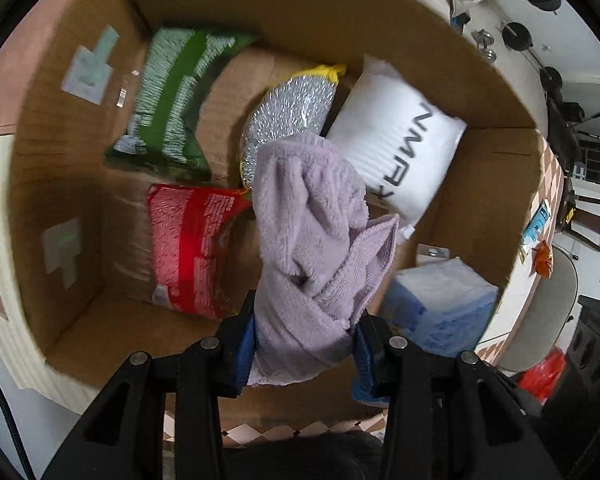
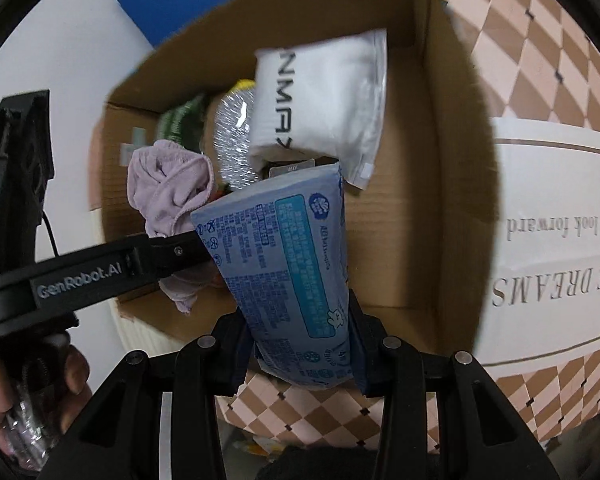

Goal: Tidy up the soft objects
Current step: 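Place the cloth and tissue pack into the box and open both tools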

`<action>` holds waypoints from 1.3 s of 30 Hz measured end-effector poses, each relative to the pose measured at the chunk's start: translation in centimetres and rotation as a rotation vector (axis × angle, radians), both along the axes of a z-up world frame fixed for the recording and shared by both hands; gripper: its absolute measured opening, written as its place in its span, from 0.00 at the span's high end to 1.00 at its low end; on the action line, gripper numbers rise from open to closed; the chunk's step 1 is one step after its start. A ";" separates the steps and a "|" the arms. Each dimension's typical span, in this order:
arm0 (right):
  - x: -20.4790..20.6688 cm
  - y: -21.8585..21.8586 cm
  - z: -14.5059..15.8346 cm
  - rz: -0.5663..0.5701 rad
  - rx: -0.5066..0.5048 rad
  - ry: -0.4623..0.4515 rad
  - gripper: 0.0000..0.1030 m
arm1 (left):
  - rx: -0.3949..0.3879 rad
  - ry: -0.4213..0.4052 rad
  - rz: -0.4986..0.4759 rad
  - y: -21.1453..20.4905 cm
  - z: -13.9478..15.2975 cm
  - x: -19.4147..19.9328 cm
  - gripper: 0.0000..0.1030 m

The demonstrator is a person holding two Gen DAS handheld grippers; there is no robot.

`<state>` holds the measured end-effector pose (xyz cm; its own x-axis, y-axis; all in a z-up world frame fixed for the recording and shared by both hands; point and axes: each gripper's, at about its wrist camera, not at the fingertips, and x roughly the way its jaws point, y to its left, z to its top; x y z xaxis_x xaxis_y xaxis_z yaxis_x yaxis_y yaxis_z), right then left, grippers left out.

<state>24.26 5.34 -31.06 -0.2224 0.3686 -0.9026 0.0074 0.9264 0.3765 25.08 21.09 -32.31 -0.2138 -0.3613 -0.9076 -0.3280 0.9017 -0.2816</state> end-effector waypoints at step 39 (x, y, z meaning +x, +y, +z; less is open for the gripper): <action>-4.7 -2.5 9.3 0.101 -0.205 -0.282 0.24 | 0.363 -0.398 -0.083 0.2 13.4 -9.5 0.29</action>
<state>19.60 2.85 -21.77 0.0195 0.1629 -0.9865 -0.1658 0.9735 0.1575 15.62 21.34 -18.90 0.1576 -0.0061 -0.9875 -0.1834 0.9824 -0.0353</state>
